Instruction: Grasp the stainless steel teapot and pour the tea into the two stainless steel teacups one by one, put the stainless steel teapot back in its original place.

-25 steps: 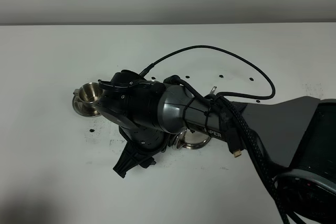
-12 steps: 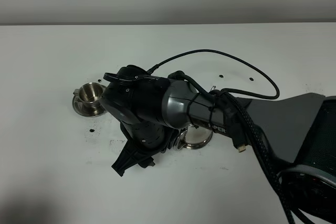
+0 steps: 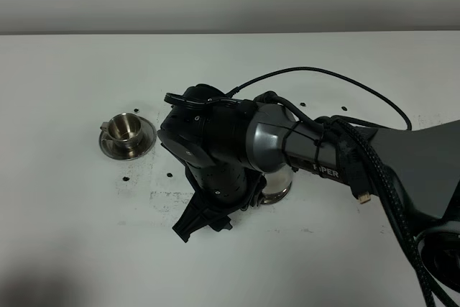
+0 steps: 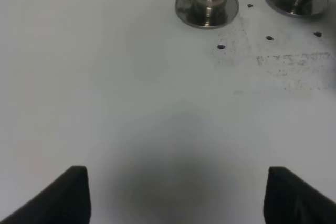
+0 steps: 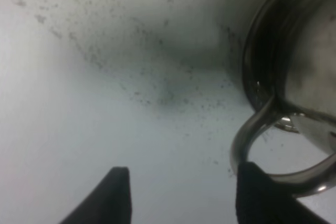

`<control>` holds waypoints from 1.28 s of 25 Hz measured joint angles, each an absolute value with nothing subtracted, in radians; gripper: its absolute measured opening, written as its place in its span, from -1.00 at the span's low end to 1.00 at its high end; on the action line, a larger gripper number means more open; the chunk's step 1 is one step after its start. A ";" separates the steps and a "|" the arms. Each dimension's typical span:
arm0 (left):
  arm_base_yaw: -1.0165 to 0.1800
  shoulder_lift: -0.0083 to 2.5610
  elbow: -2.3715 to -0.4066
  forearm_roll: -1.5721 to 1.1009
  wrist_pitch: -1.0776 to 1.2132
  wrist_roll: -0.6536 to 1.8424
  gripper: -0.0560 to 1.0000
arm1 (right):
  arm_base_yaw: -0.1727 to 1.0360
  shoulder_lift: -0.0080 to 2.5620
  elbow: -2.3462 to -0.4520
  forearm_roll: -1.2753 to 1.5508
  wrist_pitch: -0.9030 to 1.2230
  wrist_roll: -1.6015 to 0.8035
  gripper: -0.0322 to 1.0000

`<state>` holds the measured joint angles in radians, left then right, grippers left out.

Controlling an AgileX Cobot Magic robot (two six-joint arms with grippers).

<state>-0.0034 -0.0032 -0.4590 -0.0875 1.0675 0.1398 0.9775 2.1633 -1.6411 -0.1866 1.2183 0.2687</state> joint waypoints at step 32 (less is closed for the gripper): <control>-0.003 -0.003 -0.459 -0.087 1.068 0.141 0.36 | 1.025 2.060 -1.571 -0.098 0.995 0.265 -0.09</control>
<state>-0.0034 -0.0032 -0.4590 -0.0866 1.0675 0.1407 1.0249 2.0596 -1.5709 -0.0980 0.9949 0.2655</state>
